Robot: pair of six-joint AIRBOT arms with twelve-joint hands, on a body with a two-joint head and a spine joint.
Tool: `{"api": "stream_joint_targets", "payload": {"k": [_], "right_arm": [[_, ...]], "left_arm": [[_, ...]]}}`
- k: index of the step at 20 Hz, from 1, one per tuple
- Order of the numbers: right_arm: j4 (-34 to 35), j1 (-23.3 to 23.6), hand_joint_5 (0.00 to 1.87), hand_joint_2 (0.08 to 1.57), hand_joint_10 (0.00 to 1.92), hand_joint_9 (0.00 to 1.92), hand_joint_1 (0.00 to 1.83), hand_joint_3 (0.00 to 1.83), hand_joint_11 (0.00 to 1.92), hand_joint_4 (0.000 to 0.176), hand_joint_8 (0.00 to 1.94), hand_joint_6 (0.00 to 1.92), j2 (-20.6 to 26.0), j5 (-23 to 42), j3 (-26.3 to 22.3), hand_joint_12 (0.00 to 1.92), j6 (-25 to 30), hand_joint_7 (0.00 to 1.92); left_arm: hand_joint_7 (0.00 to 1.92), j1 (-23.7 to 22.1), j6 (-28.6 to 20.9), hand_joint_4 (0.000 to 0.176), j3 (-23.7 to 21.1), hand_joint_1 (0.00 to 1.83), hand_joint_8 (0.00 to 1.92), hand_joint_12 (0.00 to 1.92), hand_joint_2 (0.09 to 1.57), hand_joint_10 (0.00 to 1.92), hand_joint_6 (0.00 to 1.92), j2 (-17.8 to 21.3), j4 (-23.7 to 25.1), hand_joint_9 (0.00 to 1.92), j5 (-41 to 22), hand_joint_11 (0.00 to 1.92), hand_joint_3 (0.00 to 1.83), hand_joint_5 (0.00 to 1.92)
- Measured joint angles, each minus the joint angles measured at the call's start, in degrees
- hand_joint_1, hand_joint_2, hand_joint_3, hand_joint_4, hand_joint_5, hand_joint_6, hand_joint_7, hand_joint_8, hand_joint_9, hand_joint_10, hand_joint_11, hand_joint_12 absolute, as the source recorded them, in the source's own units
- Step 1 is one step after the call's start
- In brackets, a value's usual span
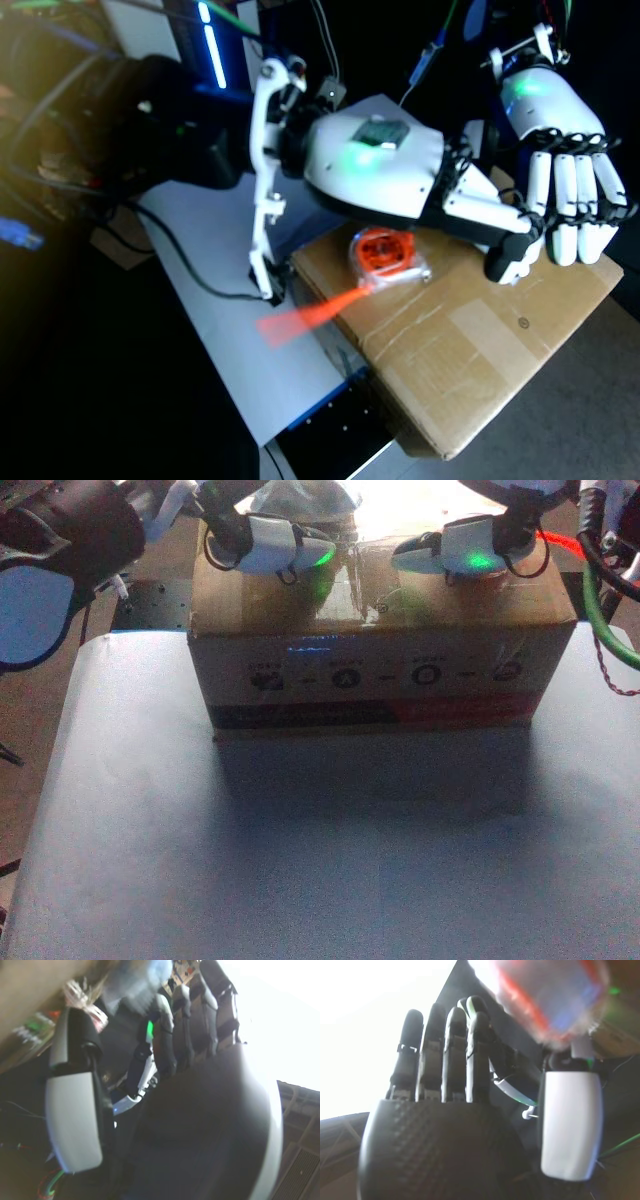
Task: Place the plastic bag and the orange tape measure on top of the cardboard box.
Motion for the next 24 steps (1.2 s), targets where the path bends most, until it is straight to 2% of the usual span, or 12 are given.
{"api": "stream_joint_targets", "payload": {"k": [2,6,8,9,11,13,15,16,19,22,23,24], "right_arm": [[0.0,0.0,0.36,0.96,0.89,0.01,0.62,0.0,0.0,0.0,0.02,0.03,0.4,0.0,-0.4,1.52,0.0,0.31],[-0.9,0.0,0.25,0.98,0.52,0.02,0.65,0.0,0.0,0.0,0.0,0.0,3.1,-1.3,-3.1,1.34,0.0,0.14],[-1.7,0.6,0.23,0.99,0.59,0.01,0.54,0.0,0.0,0.0,0.01,0.0,4.9,-3.3,-4.6,1.43,0.0,0.2],[-1.9,1.3,0.24,0.98,0.61,0.04,0.52,0.0,0.0,0.0,0.04,0.01,5.5,-4.4,-4.9,1.46,0.0,0.27],[-1.9,1.8,0.25,0.99,0.66,0.03,0.58,0.0,0.0,0.0,0.04,0.01,6.6,-7.0,-5.4,1.37,0.0,0.3],[-2.0,1.8,0.26,0.98,0.49,0.15,0.68,0.0,0.0,0.0,0.03,0.01,10.4,-10.2,-9.4,1.17,0.1,0.37],[-2.4,1.8,0.28,0.97,0.62,0.16,0.7,0.0,0.0,0.0,0.03,0.02,14.0,-14.6,-11.8,1.61,2.2,0.38],[-2.4,1.8,0.28,0.92,0.58,0.21,0.63,0.0,0.0,0.016,0.01,0.01,16.1,-18.3,-12.0,1.57,6.4,0.38],[-2.4,1.8,0.07,1.07,0.48,0.08,0.79,0.01,0.0,0.071,0.01,0.0,19.5,-22.8,-10.5,1.25,14.2,0.2],[-2.3,-2.3,0.0,1.13,0.35,0.08,0.86,0.0,0.0,0.14,0.0,0.0,22.1,-33.1,-10.7,0.98,22.9,0.07],[-2.3,-4.3,0.0,1.15,0.24,0.08,0.8,0.0,0.0,0.152,0.0,0.0,22.9,-36.0,-11.4,0.81,24.1,0.04],[-2.1,-6.5,0.0,1.15,0.21,0.18,0.89,0.0,0.0,0.138,0.01,0.0,24.0,-38.7,-12.7,1.0,24.2,0.05]], "left_arm": [[0.05,0.1,-0.1,0.0,-0.9,0.87,0.0,0.0,0.97,0.0,0.0,0.8,0.0,0.0,0.0,0.0,0.0,0.15],[0.0,0.2,0.0,0.006,-3.3,0.77,0.0,0.0,0.97,0.0,0.0,3.0,0.5,0.0,1.4,0.0,0.0,0.05],[0.04,0.2,0.0,0.0,-5.0,0.79,0.01,0.02,0.97,0.0,0.02,4.7,0.6,0.0,3.4,0.03,0.0,0.1],[0.09,0.0,0.0,0.018,-5.9,0.73,0.0,0.23,0.97,0.0,0.01,5.7,0.9,0.04,5.1,0.0,0.0,0.15],[0.18,-0.5,0.0,0.0,-7.4,0.74,0.01,0.9,0.96,0.03,0.01,7.4,1.1,0.15,8.1,0.0,0.0,0.22],[0.19,-0.5,0.0,0.0,-10.3,0.73,0.01,1.05,0.98,0.04,0.02,11.1,1.0,0.19,13.2,0.0,0.01,0.27],[0.22,-0.5,0.0,0.008,-12.5,0.76,0.01,1.13,0.96,0.03,0.02,14.1,0.9,0.18,17.9,0.0,0.0,0.29],[0.31,-0.5,-0.1,0.01,-13.6,0.79,0.03,1.38,0.94,0.07,0.03,16.0,0.9,0.28,21.8,0.0,0.0,0.34],[0.38,-0.5,-6.6,0.037,-13.7,0.72,0.03,1.29,0.99,0.1,0.04,19.3,0.7,0.28,28.6,0.0,0.01,0.35],[0.23,5.2,-18.4,0.0,-13.7,0.86,0.01,1.32,1.09,0.52,0.07,23.0,0.7,0.07,41.1,0.0,0.0,0.23],[0.25,7.6,-19.9,0.0,-13.9,0.88,0.02,1.34,1.09,0.63,0.11,23.7,0.0,0.07,44.7,0.0,0.0,0.2],[0.28,10.4,-20.2,0.006,-15.3,0.87,0.01,1.36,1.17,0.55,0.17,24.9,-2.0,0.12,48.3,0.0,0.01,0.14]]}}
